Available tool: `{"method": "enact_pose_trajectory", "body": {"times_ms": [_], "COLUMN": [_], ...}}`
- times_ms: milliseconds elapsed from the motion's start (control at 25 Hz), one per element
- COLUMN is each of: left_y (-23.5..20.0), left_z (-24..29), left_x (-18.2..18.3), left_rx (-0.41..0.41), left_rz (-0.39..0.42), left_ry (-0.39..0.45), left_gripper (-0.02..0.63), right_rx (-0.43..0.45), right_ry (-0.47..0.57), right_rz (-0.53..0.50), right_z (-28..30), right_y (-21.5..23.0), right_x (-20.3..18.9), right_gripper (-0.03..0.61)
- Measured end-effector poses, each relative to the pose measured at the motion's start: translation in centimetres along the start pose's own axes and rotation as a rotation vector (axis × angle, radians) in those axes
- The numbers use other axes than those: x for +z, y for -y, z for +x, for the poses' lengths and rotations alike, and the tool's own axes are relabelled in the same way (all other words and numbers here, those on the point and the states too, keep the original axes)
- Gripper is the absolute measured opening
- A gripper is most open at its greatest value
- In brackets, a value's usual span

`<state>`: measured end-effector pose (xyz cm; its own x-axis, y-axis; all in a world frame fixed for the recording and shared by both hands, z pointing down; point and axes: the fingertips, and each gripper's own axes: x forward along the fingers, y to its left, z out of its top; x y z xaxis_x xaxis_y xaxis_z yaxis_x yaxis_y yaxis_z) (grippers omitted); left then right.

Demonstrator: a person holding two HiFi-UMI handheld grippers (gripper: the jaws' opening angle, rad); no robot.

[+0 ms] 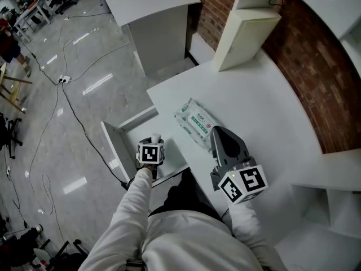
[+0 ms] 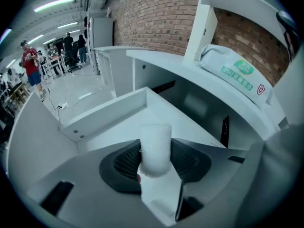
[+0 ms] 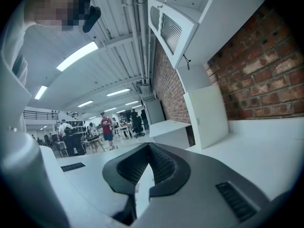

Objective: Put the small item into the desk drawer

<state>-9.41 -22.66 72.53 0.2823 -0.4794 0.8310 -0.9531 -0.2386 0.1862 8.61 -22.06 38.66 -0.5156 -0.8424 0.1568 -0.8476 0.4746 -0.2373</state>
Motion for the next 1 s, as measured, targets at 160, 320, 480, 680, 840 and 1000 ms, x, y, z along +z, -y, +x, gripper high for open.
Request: {"method": "enact_pose_trajectory", "body": {"times_ms": [160, 320, 480, 680, 840, 1000], "left_y": [0.5, 1.2, 1.7, 1.7, 1.7, 2.8], "left_z": [0.8, 2.1, 3.1, 3.1, 4.9, 5.0], "left_x": [-1.2, -2.1, -3.5, -4.5, -6.8, -7.7], "left_rx": [0.001, -0.026, -0.045, -0.047, -0.066, -0.096], "left_rz": [0.040, 0.050, 0.055, 0.068, 0.052, 0.046], "left_ry": [-0.048, -0.085, -0.141, -0.204, -0.254, -0.286], "left_gripper": [0.192, 0.192, 0.192, 0.192, 0.192, 0.192], "right_rx": [-0.017, -0.013, -0.016, -0.008, 0.000, -0.013], "right_ry": [-0.006, -0.015, -0.035, -0.046, -0.053, -0.063], "right_rz": [0.012, 0.002, 0.009, 0.015, 0.014, 0.027], "right_z": [-0.1, -0.1, -0.1, 0.1, 0.4, 0.4], "right_y": [0.2, 0.3, 0.4, 0.1, 0.0, 0.2], "right_x": [-0.2, -0.3, -0.9, -1.2, -1.4, -1.8], "right_gripper": [0.028, 0.028, 0.028, 0.027, 0.028, 0.028]}}
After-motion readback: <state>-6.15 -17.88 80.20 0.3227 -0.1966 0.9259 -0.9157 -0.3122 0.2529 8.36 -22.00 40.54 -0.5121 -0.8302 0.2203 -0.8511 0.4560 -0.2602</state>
